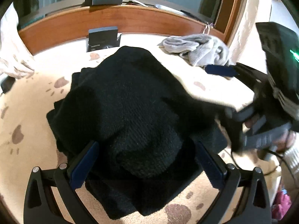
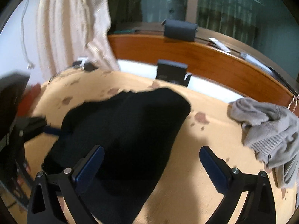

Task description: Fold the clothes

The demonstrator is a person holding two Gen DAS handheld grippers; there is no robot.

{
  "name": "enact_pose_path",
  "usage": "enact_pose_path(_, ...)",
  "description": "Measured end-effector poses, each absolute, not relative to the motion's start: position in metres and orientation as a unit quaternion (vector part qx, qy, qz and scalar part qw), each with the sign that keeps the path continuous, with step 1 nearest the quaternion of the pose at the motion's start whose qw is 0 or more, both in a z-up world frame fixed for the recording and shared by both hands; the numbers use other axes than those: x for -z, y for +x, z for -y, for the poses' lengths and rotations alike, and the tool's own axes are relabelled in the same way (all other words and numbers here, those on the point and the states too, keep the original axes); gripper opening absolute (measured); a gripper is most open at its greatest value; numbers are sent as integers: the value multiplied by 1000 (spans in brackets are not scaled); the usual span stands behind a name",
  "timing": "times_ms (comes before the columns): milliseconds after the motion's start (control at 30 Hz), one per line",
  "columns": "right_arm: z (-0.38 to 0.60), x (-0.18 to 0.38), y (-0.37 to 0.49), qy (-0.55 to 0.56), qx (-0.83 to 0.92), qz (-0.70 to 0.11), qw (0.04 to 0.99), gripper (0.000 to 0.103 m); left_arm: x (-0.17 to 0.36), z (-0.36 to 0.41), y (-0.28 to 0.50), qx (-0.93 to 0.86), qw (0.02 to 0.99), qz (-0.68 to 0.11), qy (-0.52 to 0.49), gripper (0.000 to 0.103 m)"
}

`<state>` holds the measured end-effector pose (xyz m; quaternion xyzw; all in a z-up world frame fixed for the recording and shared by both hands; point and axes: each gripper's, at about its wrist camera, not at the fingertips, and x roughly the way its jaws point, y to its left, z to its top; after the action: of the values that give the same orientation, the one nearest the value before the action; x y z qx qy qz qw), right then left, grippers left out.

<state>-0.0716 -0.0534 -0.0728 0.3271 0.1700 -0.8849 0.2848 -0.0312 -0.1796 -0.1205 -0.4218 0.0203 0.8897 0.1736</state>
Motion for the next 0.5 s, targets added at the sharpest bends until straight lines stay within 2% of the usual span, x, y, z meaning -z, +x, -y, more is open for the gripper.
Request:
enact_pose_path(100,56,86,-68,344,883,-180,263,103,123,171,-28,-893,159,-45,-418,103)
enact_pose_path(333,45,106,-79,389,876,-111,264,103,125,172,-30,-894,148,-54,-419,102)
enact_pose_path(500,42,115,-82,406,870,-90,264,103,125,170,-29,-895,140,-65,-418,102)
